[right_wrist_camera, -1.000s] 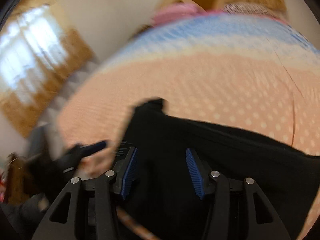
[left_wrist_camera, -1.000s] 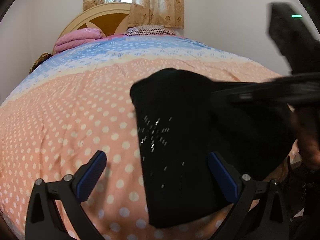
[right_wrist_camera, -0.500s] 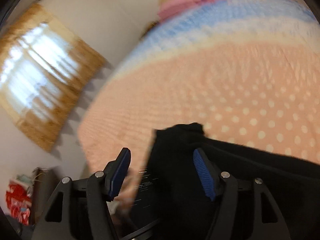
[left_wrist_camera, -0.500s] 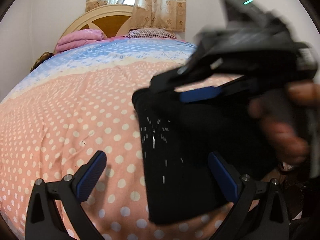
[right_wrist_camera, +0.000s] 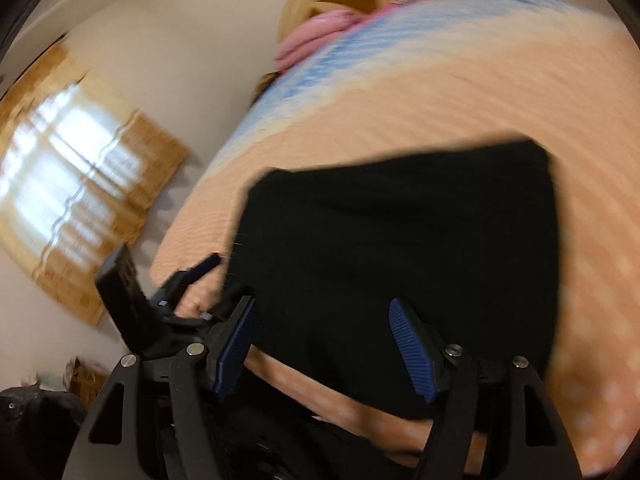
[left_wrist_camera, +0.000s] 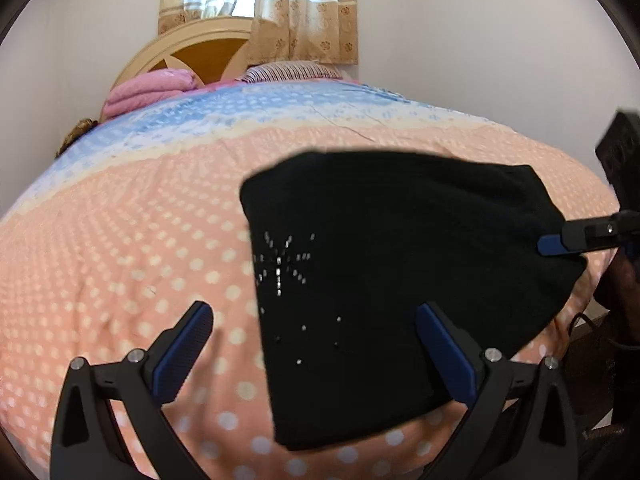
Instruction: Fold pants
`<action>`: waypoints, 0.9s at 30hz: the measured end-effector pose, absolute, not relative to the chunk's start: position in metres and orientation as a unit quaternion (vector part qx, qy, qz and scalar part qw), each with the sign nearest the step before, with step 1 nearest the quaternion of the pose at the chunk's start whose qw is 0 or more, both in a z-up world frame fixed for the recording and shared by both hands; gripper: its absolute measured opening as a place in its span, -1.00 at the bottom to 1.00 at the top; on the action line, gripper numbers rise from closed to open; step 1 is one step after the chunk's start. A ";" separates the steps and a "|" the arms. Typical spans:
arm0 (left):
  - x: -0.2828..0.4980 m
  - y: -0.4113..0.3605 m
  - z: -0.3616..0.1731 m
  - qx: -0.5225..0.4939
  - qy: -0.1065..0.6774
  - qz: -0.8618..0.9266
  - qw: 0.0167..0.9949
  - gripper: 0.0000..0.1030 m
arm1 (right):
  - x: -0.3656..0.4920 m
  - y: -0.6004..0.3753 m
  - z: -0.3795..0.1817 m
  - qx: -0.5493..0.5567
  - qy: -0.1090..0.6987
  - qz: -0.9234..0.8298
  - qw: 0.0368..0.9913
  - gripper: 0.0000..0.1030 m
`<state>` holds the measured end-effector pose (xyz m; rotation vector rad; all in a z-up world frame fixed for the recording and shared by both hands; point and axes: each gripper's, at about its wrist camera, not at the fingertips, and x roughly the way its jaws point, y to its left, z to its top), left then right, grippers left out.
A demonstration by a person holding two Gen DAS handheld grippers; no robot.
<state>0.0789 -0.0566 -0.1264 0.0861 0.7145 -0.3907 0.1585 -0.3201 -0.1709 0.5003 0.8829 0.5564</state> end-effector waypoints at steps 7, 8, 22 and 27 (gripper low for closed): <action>0.080 -0.046 -0.110 0.037 0.344 -0.166 0.923 1.00 | 0.145 -0.330 -0.142 0.207 0.364 0.242 0.875 0.33; 0.079 -0.041 -0.104 0.035 0.337 -0.163 0.927 1.00 | 0.142 -0.337 -0.139 0.209 0.356 0.236 0.880 0.33; 0.116 -0.041 -0.127 -0.010 0.377 -0.196 0.905 1.00 | 0.154 -0.389 -0.173 0.221 0.382 0.140 0.886 0.34; 0.124 -0.041 -0.127 -0.029 0.379 -0.217 0.899 1.00 | 0.167 -0.375 -0.175 0.218 0.377 0.148 0.888 0.34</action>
